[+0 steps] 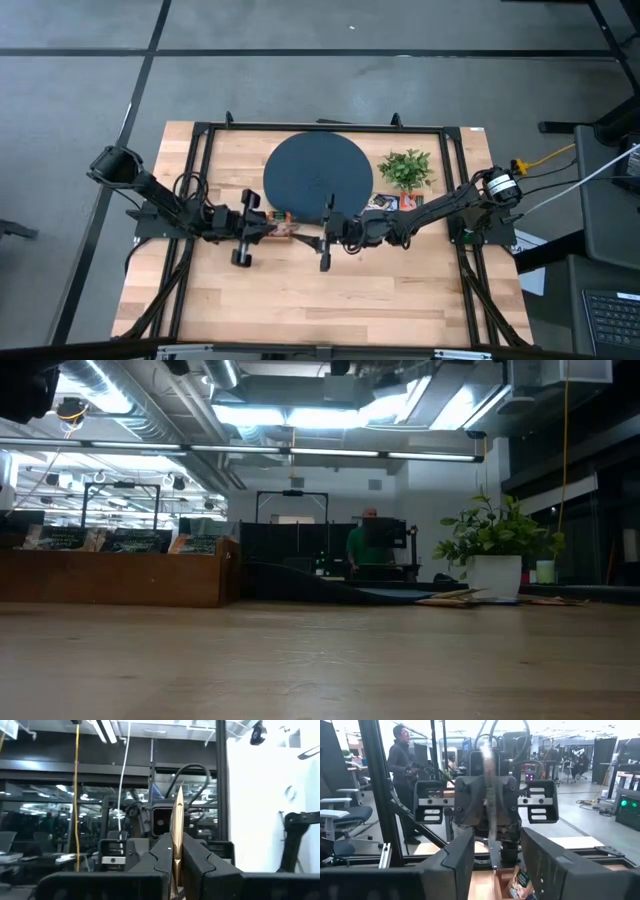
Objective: Pick & Place Tea
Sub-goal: Put the brown tea bag into the left section of the wooden organizer
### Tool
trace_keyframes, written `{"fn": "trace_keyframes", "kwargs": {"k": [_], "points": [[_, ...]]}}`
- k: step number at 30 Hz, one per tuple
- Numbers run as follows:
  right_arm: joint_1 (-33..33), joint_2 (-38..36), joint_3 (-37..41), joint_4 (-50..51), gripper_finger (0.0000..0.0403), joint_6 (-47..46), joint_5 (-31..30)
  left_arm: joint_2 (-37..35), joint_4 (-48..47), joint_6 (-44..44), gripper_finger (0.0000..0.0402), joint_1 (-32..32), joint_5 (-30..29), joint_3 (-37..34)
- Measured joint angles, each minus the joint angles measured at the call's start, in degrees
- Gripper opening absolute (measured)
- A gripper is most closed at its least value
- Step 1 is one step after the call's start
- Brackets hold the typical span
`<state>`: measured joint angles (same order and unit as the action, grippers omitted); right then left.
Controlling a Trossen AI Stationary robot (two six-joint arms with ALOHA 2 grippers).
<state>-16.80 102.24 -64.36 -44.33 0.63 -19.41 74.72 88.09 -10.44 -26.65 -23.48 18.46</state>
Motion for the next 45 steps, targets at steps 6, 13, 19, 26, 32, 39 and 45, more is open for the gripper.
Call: {"fn": "trace_keyframes", "kwargs": {"k": [6, 13, 19, 26, 32, 39, 45], "points": [[0.1, 0.0, 0.0, -0.3, 0.0132, 0.0, 0.0, 0.0, 0.0, 0.0, 0.0013, 0.0, 0.6, 0.0], [0.0, 0.0, 0.0, -0.4, 0.0017, 3.4, 0.0, 0.0, -0.1, -0.7, 0.0017, 0.0, -0.1, 0.0], [0.0, 0.0, 0.0, 3.3, 0.0006, 2.6, 0.0, 0.1, -4.8, 5.4, 0.0042, 0.0, -5.0, 0.0], [-0.8, 0.0, 0.0, 14.7, 0.0004, -5.2, 0.0, 0.1, -14.3, 15.4, 0.0073, 0.0, -4.9, 0.0], [-1.8, 0.0, 0.0, 27.5, 0.0002, -15.4, 6.2, 0.0, -24.4, 27.0, 0.0097, 0.1, 4.8, 0.0], [-2.3, 0.0, -0.1, 39.0, 0.0002, -24.0, 14.7, 0.1, -41.6, 38.8, 0.0108, 0.7, 7.5, 2.8], [-2.3, 0.0, 0.0, 43.2, 0.0002, -26.0, 17.7, 0.1, -58.2, 39.8, 0.0109, 3.8, 13.0, 11.0]]}}
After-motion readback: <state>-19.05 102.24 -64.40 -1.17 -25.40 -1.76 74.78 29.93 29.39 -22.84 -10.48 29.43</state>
